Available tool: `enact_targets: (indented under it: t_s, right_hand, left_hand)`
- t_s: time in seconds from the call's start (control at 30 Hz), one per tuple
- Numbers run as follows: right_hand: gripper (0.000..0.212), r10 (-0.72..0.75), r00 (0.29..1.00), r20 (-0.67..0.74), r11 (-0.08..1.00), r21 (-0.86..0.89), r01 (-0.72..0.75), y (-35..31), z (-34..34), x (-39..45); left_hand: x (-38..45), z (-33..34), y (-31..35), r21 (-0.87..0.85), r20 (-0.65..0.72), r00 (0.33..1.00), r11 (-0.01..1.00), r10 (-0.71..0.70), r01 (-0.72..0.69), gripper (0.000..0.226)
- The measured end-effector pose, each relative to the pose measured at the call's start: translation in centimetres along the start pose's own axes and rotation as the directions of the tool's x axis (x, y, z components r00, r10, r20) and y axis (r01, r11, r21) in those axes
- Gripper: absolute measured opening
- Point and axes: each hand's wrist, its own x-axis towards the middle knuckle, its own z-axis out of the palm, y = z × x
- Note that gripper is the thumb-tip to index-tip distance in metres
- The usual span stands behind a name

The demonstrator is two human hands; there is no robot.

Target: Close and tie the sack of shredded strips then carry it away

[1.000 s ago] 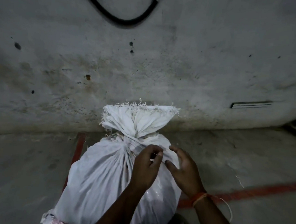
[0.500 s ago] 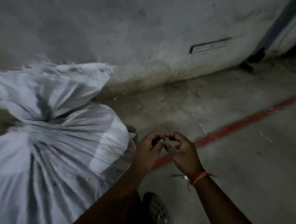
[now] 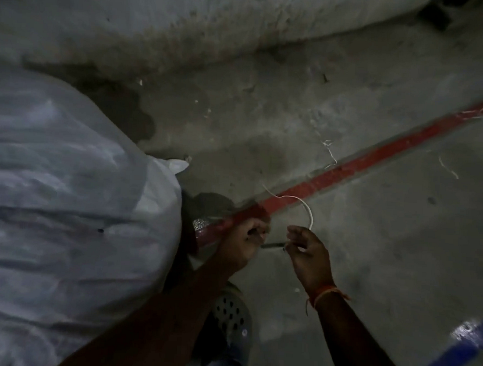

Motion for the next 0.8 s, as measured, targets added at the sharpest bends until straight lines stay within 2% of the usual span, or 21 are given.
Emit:
enact_targets:
  t_s: [0.17, 0.3, 0.37, 0.53, 0.7, 0.8]
  right_hand:
    - [0.044, 0.087, 0.993, 0.079, 0.984, -0.165, -0.073, 3.7, 2.2, 1.8]
    - [0.05, 0.149, 0.977, 0.15, 0.953, -0.287, -0.102, 4.6, 2.9, 3.5]
    - [0.048, 0.174, 0.972, 0.157, 0.95, -0.288, -0.123, 4.7, 2.9, 4.2]
    - [0.053, 0.233, 0.957, 0.175, 0.922, -0.353, -0.16, 4.4, 2.8, 5.4]
    - [0.049, 0.287, 0.945, 0.153, 0.906, -0.365, -0.216, 5.1, 2.9, 5.7]
    - [0.049, 0.287, 0.946, 0.15, 0.911, -0.349, -0.22, 5.5, 2.9, 5.5]
  left_hand:
    - [1.5, 1.1, -3.2, -0.005, 0.058, 0.993, 0.994, -0.105, 0.106, 0.024]
    - [2.2, 1.5, -4.0, -0.012, 0.067, 0.99, 0.992, -0.123, 0.124, 0.036]
    - [2.4, 1.6, -4.2, -0.012, 0.049, 0.992, 0.993, -0.119, 0.12, 0.043]
    - [3.3, 2.1, -6.8, 0.041, 0.048, 0.985, 0.986, -0.165, 0.163, 0.033]
    - [2.7, 2.0, -4.9, 0.145, 0.033, 0.995, 0.986, -0.093, 0.088, 0.028]
    - [2.9, 2.4, -6.5, 0.054, 0.061, 0.989, 0.99, -0.131, 0.128, 0.031]
